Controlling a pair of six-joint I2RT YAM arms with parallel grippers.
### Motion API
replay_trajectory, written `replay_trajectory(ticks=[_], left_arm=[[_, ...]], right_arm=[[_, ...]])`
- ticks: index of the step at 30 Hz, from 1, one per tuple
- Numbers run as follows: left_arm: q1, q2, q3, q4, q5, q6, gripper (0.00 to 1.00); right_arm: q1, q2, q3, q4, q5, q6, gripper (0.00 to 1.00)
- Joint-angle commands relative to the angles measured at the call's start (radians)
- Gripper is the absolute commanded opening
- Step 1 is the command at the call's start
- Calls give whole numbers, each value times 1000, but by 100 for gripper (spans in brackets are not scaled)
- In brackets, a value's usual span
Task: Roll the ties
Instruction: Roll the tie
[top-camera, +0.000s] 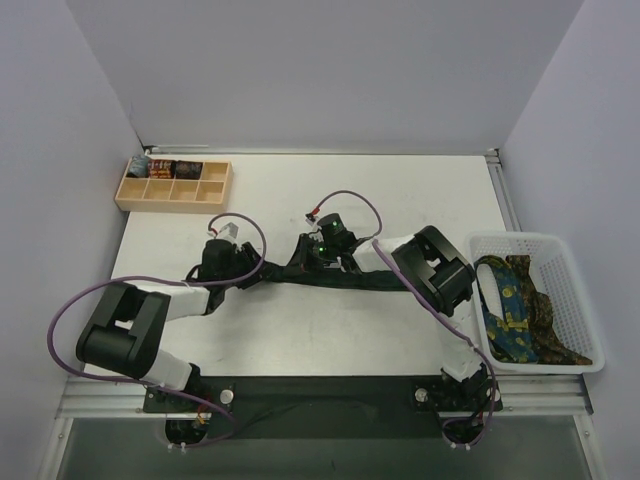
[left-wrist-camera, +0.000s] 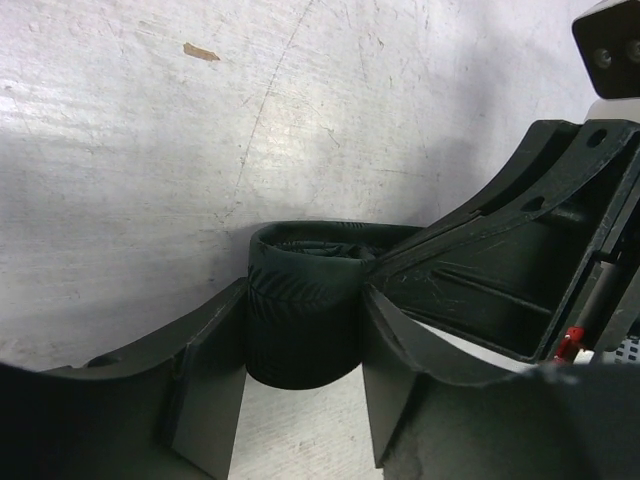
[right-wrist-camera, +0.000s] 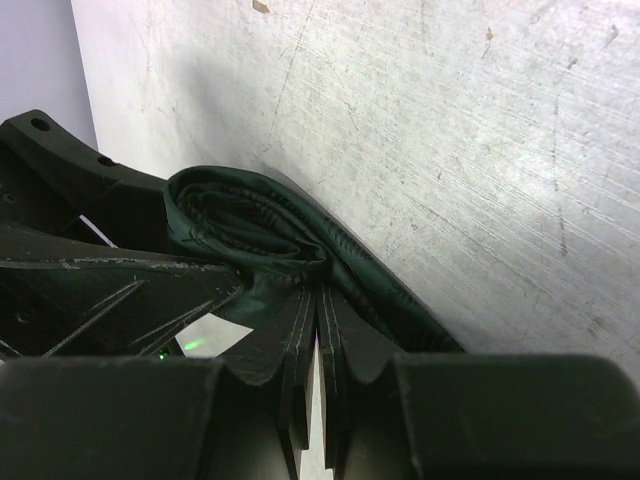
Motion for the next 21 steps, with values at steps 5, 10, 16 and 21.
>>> replay_trajectory(ticks=[5,10,16,21], left_arm=[[-19,-39,-20,-14,11,16,43],[-18,-88,-18,-47,-23,36,29],[-27,-175,51,-289,-185,90,8],[-33,-246,108,-507,-325,95,0]], right_arm=[[-1,21,4,-72,45,-31,8],[-1,-15,-1,-73,51,-36,8],[-12,-127,-28,-106,103,-67,10],[-33,-213,-54,-245,230,-183,17]])
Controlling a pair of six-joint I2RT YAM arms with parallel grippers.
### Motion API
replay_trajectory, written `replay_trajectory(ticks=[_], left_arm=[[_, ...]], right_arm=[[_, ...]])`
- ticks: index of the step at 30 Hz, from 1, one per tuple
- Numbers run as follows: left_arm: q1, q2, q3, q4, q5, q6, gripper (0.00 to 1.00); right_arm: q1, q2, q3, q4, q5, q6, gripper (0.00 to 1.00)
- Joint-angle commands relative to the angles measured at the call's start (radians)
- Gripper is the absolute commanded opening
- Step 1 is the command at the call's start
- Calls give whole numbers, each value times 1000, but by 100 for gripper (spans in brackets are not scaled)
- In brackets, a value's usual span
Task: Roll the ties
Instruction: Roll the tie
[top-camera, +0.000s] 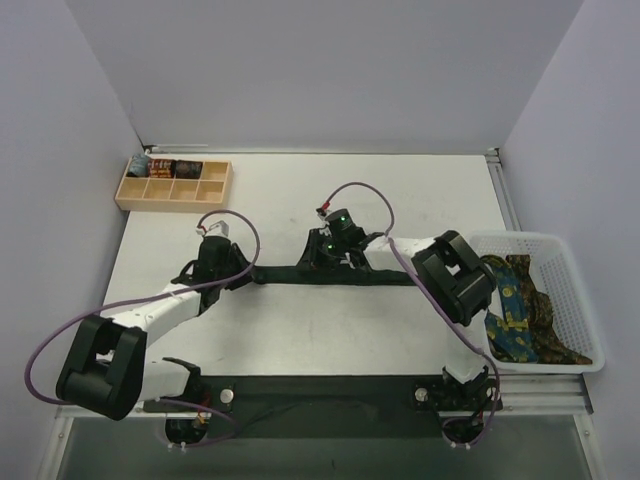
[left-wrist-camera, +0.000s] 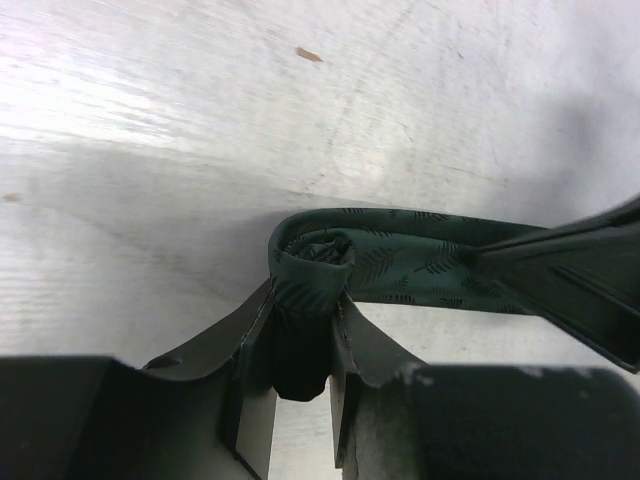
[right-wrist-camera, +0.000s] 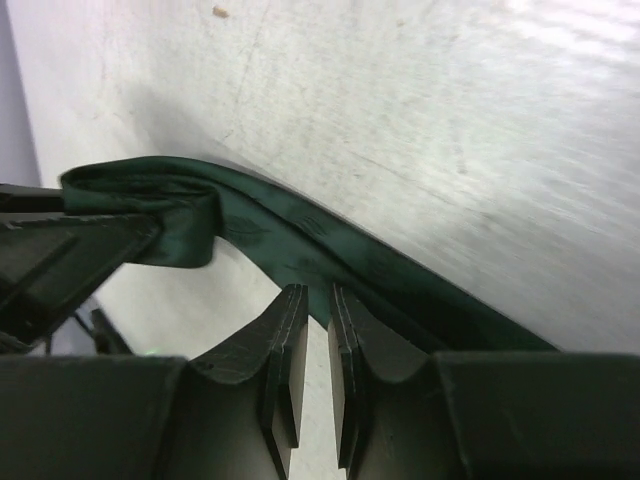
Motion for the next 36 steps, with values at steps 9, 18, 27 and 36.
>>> replay_trajectory(ticks=[9,18,27,36], left_arm=[[-5,-99,84,-288,-178,16,0],[10,-99,99,-296,-191,-74,0],[86,-120,78,-232,-164,-145,0],[154,-120,47,-120,-17,-162,0]], right_arm=[[-69,-162,-111,-213,257,-126,17],[-74,-142,-142,-255,286,-124,17],[-89,-125,-170,-256,272,-121,16],[-91,-104,-165,-267,264,-137,16]])
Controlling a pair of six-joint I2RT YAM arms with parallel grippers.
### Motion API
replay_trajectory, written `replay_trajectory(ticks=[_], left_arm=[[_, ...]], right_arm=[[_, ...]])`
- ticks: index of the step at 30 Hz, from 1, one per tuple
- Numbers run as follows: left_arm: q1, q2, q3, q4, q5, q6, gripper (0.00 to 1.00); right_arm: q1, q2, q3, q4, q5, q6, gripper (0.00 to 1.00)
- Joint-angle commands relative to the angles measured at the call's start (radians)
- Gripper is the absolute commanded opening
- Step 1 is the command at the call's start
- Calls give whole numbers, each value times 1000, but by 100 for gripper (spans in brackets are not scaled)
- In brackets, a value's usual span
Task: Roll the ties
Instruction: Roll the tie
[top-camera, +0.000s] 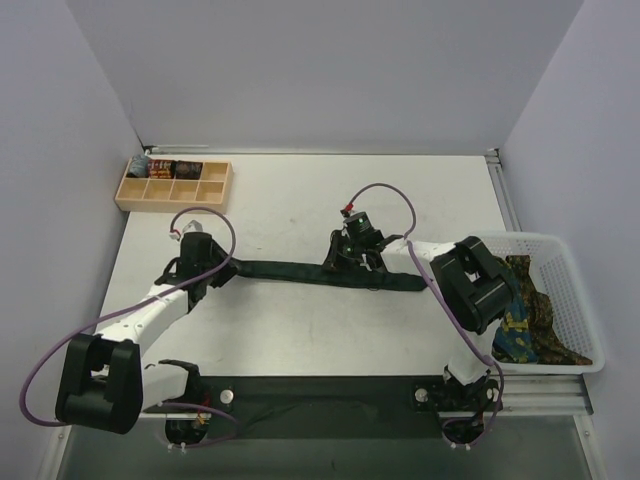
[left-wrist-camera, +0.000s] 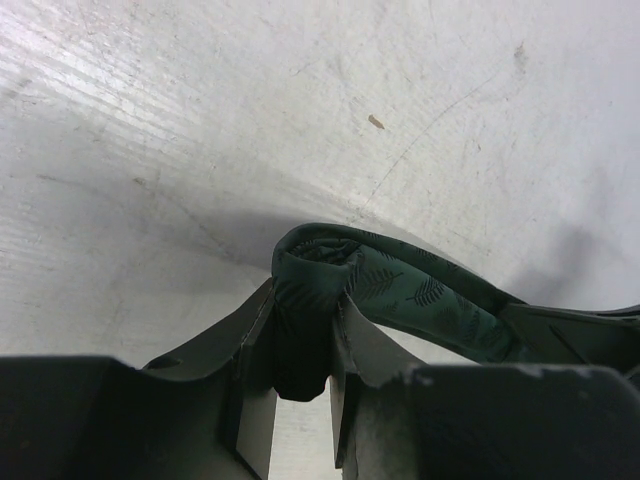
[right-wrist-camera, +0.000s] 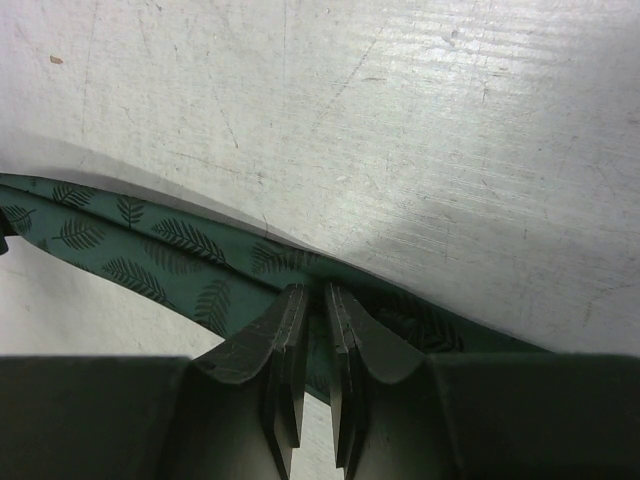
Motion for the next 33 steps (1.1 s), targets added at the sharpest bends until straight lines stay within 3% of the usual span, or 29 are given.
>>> replay_trajectory(ticks=[1,3,10,22,28,33], left_arm=[[62,-23,-10,87,76,-13,0],[65,-17,1,81,80,19,0],[18,40,93,-20,-177,200,0],[-335,230,296,-230,-674,366,0],[-424,382,407,-322,-811,435,0],[-460,445,463,-416,-838,441,0]], right_arm=[[-11,37,-40,-144,53,-44,16],[-13,34,-41,-147,57,-49,16],[-13,28,-19,-159,4,-87,16],[16,23,83,-230,-86,-165,16],[9,-70,87,-230,-117,-174,22],[-23,-161,41,-234,-85,-158,27]])
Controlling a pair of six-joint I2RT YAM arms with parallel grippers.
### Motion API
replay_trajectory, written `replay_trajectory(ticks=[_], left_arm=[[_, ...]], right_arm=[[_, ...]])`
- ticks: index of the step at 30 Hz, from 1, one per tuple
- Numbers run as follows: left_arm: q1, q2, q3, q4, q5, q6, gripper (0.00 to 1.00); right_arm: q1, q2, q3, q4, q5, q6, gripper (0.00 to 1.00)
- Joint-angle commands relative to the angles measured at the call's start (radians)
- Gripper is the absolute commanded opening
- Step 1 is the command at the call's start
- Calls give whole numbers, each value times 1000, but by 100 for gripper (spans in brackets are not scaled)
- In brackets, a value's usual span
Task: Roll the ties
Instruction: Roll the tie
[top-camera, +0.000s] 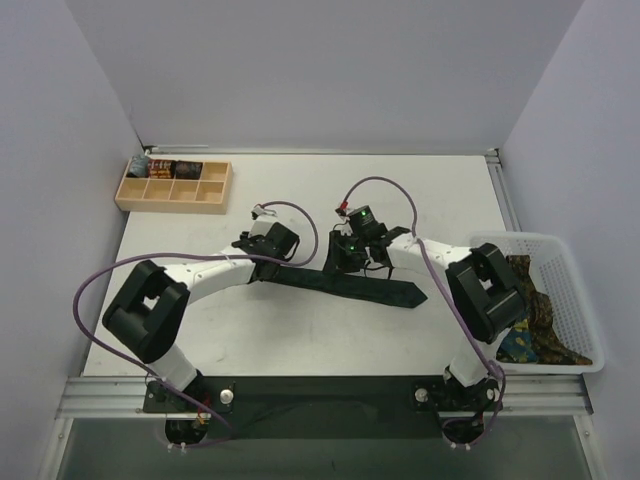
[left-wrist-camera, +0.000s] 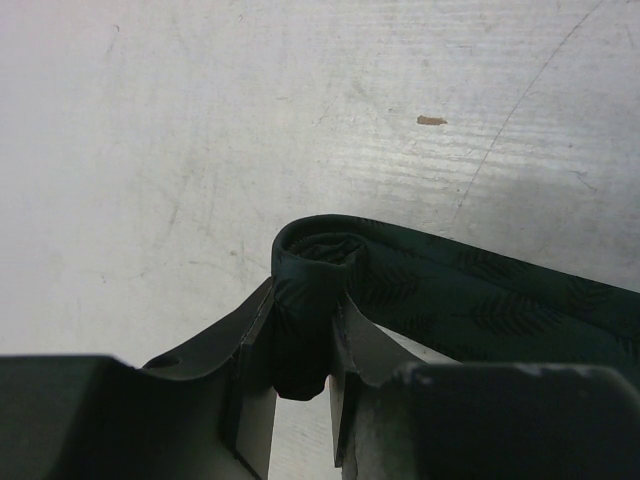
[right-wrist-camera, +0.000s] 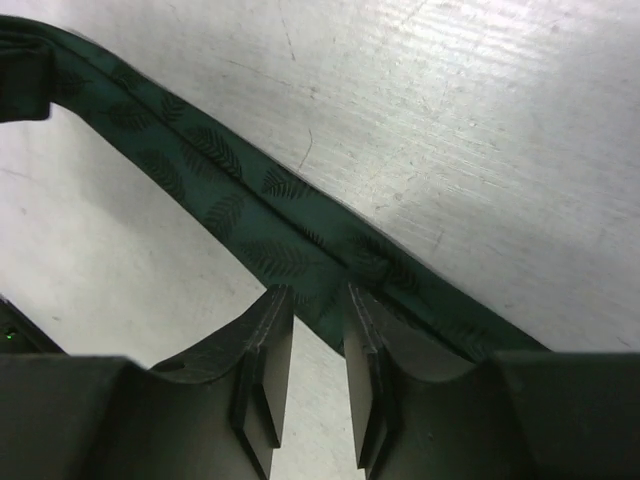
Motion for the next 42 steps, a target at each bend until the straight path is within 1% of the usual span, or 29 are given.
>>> replay_trajectory(ticks=[1,8,15,25,29,31,33,36,38,39,41,42], left_arm=[[-18,40,80,-112,-89,25,0],[-50,136,144,-203,-158,34,0],[-102,196,175,-201,-217,66,0],[-176,320,178,-193,-270,122,0],[-211,348,184,-190,-280,128,2],[-223,357,187,-187,-287,128,6],[-233,367,192,-186,-279,131,12],[-242,370,195,-180,-259,135,18],[-245,368,197,-175,-242,145,29],[-249,365,201,-174,-238,146,30],[-251,357,209,-175,-216,152,42],[-251,348,213,-177,-207,154,46]], right_arm=[[-30,-106,-29,-40,31,-1,29],[-78,-196,-173,-54,114,51,29],[-139,-225,-290,-35,142,81,28],[-185,-192,-299,-11,117,64,27],[-193,-173,-302,8,104,62,27],[-196,-175,-308,17,97,64,26],[-196,-176,-310,20,94,64,26],[-198,-179,-310,22,90,61,26],[-201,-181,-312,25,87,56,26],[-201,-181,-312,23,88,58,27],[-202,-182,-313,25,85,58,26],[-204,-182,-313,25,84,58,26]])
